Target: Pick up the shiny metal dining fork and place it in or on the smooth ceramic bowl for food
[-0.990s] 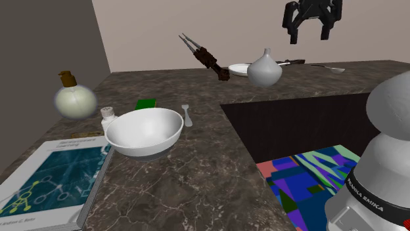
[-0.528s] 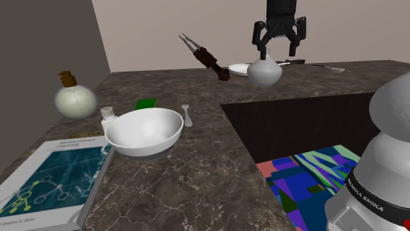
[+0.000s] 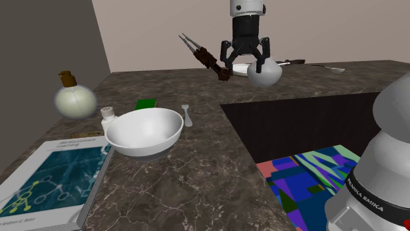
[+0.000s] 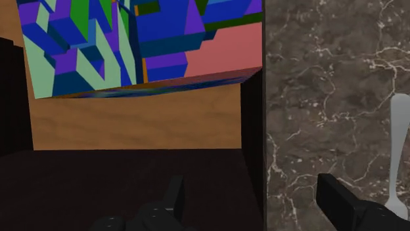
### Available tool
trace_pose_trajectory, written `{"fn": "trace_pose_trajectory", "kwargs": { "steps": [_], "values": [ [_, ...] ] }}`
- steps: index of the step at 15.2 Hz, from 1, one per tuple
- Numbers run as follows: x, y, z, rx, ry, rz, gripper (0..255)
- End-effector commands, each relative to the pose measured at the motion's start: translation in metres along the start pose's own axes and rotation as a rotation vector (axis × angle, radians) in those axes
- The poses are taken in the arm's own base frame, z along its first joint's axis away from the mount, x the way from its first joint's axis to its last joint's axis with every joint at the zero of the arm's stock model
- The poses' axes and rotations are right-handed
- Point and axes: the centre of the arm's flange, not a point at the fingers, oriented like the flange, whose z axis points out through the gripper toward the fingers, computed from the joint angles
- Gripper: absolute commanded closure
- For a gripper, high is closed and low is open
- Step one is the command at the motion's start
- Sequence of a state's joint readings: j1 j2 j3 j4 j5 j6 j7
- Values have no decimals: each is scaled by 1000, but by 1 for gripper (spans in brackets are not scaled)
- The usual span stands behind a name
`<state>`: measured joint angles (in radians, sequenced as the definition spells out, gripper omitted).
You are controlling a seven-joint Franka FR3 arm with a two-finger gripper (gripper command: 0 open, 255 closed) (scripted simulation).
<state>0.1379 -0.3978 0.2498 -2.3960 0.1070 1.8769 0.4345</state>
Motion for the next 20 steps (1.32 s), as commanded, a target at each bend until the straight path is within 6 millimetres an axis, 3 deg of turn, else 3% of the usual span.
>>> {"fn": "trace_pose_trajectory", "kwargs": {
  "steps": [1, 15, 20],
  "values": [
    [8, -21, 11, 8, -3, -7, 0],
    [50, -180, 82, 55, -25, -62, 0],
    [51, -189, 106, 57, -26, -64, 0]
  ]
}}
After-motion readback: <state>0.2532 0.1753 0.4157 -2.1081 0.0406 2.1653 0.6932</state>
